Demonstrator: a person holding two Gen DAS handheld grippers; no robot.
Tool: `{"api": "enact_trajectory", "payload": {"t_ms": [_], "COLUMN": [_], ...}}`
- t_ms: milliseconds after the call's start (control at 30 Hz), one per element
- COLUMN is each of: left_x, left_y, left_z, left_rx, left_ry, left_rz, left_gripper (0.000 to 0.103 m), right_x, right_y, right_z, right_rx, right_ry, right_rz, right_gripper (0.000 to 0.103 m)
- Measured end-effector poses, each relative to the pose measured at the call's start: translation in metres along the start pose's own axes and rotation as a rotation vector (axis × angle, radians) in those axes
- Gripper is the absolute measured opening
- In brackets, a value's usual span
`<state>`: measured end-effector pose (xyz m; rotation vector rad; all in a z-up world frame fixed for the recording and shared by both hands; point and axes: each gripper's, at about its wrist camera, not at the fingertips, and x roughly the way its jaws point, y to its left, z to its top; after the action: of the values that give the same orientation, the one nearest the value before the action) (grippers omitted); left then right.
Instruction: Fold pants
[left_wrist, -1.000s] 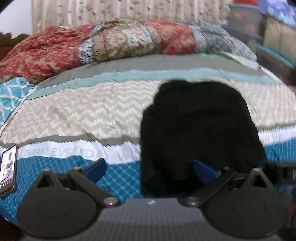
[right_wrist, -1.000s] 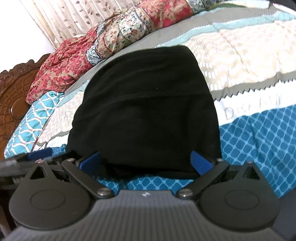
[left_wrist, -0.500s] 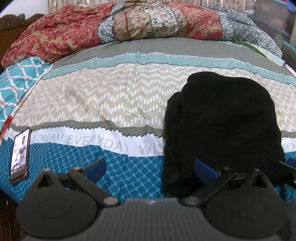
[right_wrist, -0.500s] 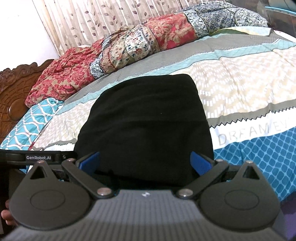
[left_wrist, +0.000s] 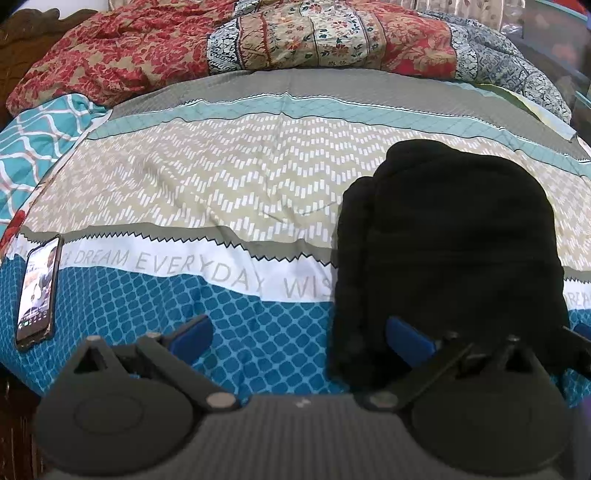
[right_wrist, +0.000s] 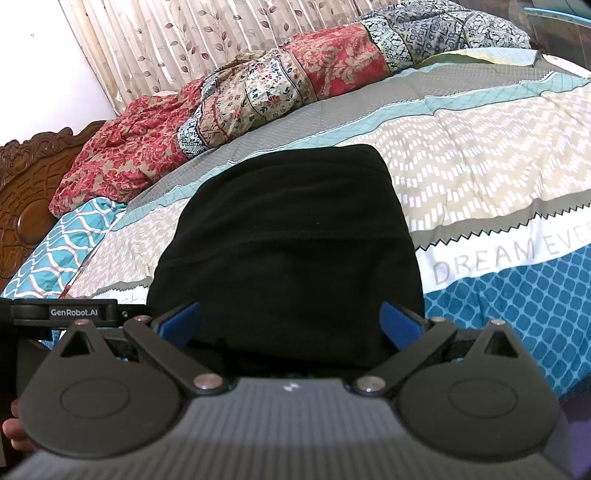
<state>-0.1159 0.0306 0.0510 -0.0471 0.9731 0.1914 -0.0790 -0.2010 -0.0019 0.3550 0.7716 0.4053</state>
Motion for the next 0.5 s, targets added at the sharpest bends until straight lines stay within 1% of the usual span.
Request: {"api": "enact_trajectory", "payload": {"t_ms": [233, 500], "left_x": [0.0016, 0.0042], "left_y": [0.0023, 0.0045], "left_z": [-0.0008, -0.0009], "left_rx": [-0.003, -0.004], "left_ry": [0.006, 0.012], "left_rz": [0.007, 0.022], "left_gripper": [0.103, 0.103], "right_x": [-0.0023, -0.0031], "right_y": [0.0048, 0.0045], "right_z": [-0.0003, 0.0004], "right_rx": [-0.016, -0.017], "right_ry": [-0.014, -0.032], "right_rz": [0.001, -0.005], "right_gripper": [0.103, 0.099]}}
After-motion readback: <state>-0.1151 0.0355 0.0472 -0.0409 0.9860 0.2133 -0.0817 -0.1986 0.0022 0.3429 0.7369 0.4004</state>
